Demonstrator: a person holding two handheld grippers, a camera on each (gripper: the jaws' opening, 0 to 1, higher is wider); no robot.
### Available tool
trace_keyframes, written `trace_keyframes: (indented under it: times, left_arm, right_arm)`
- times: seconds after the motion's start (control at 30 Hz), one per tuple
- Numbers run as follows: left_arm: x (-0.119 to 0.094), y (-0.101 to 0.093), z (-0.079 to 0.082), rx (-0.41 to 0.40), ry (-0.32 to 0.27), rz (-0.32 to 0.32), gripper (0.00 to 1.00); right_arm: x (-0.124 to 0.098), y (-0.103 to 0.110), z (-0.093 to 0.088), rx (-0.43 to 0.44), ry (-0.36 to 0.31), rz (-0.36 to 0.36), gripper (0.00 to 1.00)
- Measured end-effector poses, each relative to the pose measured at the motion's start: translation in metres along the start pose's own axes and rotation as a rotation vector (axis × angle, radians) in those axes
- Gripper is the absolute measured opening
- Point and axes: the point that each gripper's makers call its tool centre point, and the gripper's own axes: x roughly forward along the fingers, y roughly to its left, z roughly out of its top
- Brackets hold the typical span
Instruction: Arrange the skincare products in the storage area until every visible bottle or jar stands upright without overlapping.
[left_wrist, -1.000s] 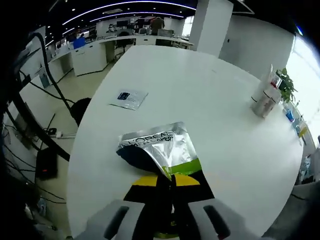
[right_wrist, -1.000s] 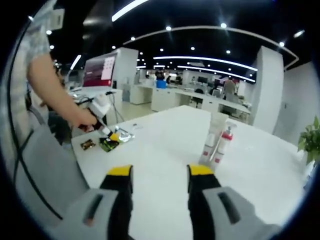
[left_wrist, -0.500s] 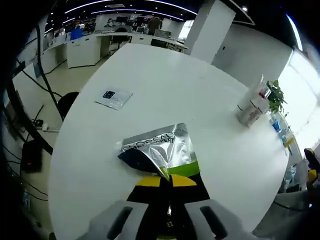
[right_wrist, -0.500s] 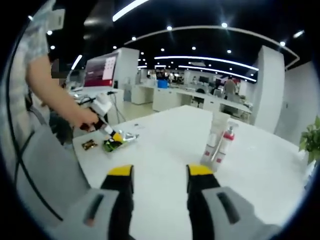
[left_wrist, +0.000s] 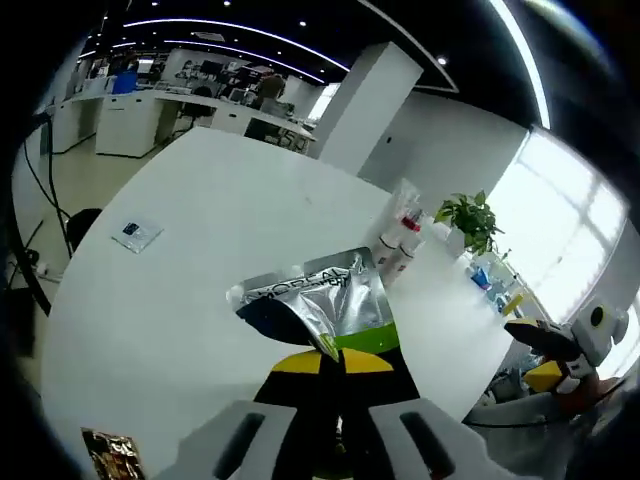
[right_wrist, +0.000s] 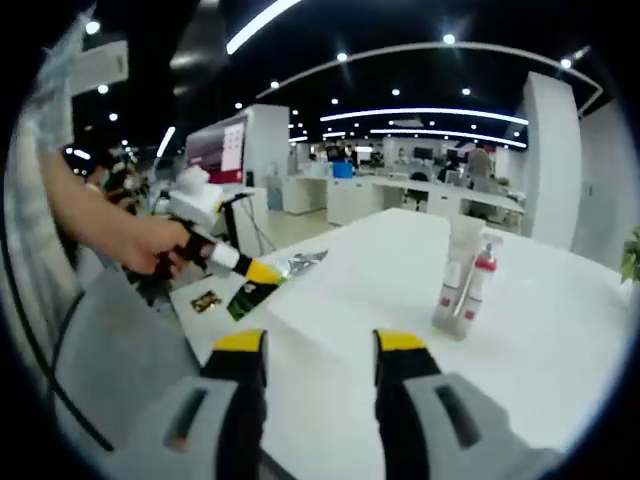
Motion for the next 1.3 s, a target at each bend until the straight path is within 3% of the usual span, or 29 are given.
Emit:
trace_keyframes:
  times: [0.1,0.17,0.2,0.3,0.5,0.6,0.9,1.3]
  left_arm:
    - [-0.007,-0.021,-0.006,0.029,-0.007,-0.036,0.03]
    - [-0.013,-0.031,-0.01,0.055,-0.013,-0.054,0.03]
    - [-0.017,-0.039,-0.012,0.066,-0.019,-0.069,0.03]
    - [-0.024,-0.051,-0.017,0.098,-0.032,-0.076,0.03]
    - [-0.03,-0.068,-0.034,0.123,-0.024,-0.107,0.03]
    - [-0.031,-0.07,-0.042,0.144,-0.009,-0.123,0.03]
    - [-0.037,-0.086,-0.047,0.16,-0.038,-0.21,0.03]
    - [-0.039,-0.098,-0.052,0.189,-0.033,-0.272,0.04]
  right_arm:
    - [0.0,0.004,0.0,0.109,-0.004,0.042,0.42]
    - [0.0,0.005,0.003,0.126,-0.015,0.053,0.42]
    - [0.001,0.008,0.009,0.2,-0.052,0.062,0.42]
    - [0.006,0.021,0.01,0.4,-0.068,0.114,0.42]
    - [0.013,0.043,0.01,0.518,-0.068,0.197,0.42]
    - [0.014,0.052,0.004,0.451,-0.032,0.212,0.4]
    - [0.011,0.06,-0.011,0.54,0.03,0.267,0.3]
    - [0.01,0.08,-0.022,0.448,0.103,0.315,0.19]
